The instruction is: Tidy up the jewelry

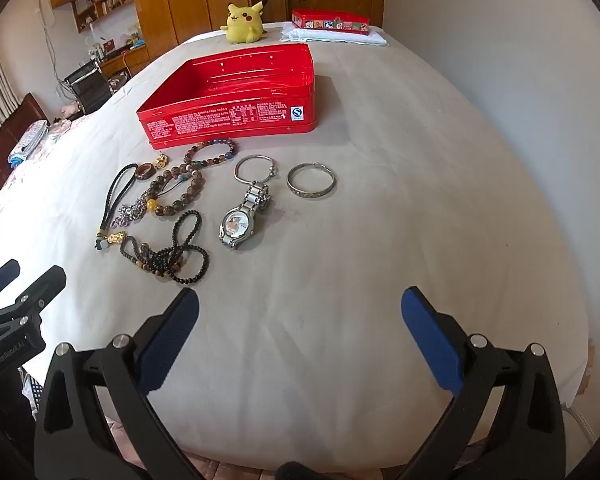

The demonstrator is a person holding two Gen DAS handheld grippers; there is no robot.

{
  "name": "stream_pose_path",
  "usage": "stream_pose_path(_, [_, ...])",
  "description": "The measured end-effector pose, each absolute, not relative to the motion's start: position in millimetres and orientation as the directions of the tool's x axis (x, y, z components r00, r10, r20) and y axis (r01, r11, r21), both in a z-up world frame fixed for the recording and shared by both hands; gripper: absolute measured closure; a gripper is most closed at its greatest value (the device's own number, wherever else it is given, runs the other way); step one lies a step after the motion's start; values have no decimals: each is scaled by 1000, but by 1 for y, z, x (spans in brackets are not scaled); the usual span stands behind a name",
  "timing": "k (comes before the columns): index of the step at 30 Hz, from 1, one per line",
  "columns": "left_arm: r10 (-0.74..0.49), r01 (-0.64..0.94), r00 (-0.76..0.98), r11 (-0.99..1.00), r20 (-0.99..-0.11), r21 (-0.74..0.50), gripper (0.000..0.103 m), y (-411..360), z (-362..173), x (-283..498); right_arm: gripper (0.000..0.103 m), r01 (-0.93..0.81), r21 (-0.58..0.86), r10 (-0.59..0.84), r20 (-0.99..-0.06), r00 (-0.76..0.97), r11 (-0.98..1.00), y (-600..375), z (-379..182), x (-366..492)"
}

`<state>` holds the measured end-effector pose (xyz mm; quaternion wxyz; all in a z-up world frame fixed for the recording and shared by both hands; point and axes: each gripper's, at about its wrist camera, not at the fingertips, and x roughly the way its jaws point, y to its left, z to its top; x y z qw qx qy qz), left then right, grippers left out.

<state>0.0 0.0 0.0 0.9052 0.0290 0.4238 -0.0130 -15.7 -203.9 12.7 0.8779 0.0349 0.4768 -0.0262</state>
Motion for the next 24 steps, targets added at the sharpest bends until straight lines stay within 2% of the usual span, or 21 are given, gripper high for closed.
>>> stream_pose_path(24, [1, 50, 640, 998, -768, 43, 4, 0, -1, 1, 3, 78, 33, -15, -838, 545, 996, -202, 13, -17])
